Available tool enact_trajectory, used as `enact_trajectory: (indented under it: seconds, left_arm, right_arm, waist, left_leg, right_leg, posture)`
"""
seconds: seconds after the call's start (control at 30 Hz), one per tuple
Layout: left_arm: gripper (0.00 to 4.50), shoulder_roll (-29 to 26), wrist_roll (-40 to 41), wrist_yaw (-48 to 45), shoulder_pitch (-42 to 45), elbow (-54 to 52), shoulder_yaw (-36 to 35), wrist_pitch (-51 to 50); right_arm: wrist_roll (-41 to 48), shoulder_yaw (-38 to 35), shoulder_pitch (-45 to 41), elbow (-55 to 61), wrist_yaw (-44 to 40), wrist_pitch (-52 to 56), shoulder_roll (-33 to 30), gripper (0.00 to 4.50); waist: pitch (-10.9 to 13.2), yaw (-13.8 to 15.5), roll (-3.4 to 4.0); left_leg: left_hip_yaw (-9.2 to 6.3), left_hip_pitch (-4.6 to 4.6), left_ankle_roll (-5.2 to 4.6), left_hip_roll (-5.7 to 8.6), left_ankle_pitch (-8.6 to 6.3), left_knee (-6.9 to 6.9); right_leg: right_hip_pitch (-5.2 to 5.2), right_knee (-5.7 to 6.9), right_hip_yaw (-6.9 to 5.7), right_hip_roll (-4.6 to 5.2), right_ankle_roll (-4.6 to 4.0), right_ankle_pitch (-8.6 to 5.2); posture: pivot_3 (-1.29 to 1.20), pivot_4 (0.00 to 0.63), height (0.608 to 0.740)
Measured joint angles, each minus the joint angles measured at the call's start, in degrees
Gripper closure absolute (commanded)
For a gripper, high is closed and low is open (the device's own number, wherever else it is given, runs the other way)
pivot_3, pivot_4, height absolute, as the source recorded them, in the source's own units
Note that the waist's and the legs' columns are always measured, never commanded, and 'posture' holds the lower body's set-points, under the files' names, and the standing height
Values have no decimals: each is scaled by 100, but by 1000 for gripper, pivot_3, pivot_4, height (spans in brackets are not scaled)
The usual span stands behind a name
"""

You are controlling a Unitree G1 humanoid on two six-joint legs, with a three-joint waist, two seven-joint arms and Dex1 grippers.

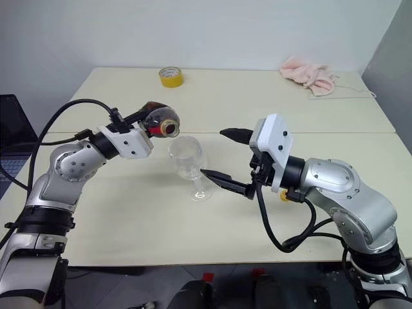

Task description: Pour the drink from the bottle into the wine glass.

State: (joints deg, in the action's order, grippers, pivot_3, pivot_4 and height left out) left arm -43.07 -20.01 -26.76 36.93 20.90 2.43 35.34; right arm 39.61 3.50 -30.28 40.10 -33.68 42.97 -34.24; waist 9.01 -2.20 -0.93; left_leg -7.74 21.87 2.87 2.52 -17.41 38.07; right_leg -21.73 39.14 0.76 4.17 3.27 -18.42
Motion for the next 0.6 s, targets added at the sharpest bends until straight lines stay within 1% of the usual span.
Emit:
enact_trajectory:
  seconds: [0.6]
  left_arm:
    - [3622,-153,-617,688,118,225,67,389]
  right_arm:
    - [-3,0,1,0,-5,11,42,0]
  waist:
    - [0,-29,0]
  left_leg:
    - [-1,1,0,0,0,-1]
  right_leg:
    - [-3,4,-1,0,0,0]
  posture:
    - [0,150,740]
